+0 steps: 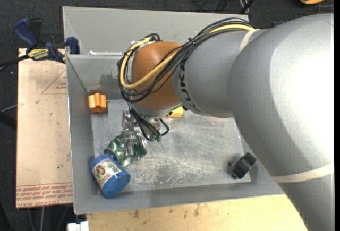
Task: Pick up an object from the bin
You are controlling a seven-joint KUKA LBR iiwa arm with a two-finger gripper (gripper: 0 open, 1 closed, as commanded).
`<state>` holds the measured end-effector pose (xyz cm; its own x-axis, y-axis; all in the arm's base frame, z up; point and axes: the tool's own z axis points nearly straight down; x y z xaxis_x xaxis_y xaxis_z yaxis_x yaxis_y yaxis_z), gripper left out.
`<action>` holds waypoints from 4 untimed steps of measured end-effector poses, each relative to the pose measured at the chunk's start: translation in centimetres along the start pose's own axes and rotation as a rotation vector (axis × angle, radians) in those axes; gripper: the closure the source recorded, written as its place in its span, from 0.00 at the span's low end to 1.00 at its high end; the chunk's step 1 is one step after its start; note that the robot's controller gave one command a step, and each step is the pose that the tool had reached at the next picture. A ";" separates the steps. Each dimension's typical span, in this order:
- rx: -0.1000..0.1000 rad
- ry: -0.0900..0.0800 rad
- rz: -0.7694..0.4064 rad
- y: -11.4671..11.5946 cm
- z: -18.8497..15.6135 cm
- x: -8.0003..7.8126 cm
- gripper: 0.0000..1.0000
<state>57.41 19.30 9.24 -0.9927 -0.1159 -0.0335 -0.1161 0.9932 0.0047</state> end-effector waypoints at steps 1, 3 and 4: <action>0.000 0.000 0.000 0.0 0.0 0.0 1.00; 0.000 0.000 0.000 0.0 0.0 0.0 1.00; 0.000 0.000 0.000 0.0 0.0 0.0 1.00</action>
Offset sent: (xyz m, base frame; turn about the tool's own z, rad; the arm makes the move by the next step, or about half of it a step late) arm 0.0000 0.0000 0.0000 0.0000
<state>57.41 19.30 9.23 -0.9927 -0.1155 -0.0335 -0.1158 0.9933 0.0050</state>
